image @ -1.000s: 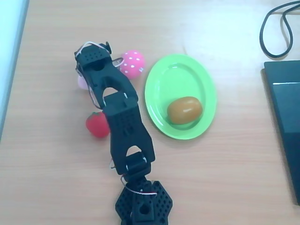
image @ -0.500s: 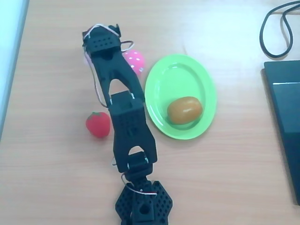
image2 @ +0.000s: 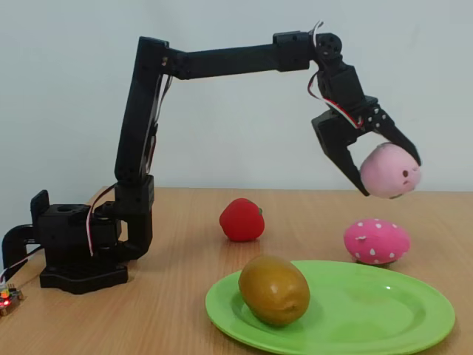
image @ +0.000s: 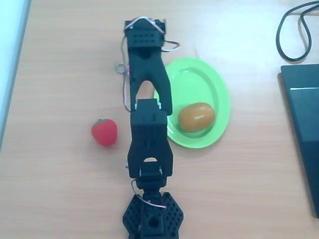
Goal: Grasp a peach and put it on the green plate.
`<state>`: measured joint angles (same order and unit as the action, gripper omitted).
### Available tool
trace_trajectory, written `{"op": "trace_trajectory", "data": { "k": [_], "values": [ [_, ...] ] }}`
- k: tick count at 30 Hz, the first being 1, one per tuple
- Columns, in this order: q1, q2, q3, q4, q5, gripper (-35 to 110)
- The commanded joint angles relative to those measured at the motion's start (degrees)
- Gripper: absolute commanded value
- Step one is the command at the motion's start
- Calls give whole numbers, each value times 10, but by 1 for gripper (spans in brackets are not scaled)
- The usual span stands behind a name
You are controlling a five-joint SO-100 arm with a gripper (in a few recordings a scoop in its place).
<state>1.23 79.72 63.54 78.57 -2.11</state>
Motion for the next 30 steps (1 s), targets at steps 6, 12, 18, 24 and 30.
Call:
{"op": "trace_trajectory", "data": {
  "k": [6, 12, 18, 24, 30],
  "values": [
    [107, 73, 37, 9, 69, 37],
    [168, 75, 62, 42, 107, 36],
    [215, 58, 127, 33, 122, 38],
    [234, 24, 173, -4, 133, 38],
    [231, -35, 149, -21, 139, 39]
  ]
}}
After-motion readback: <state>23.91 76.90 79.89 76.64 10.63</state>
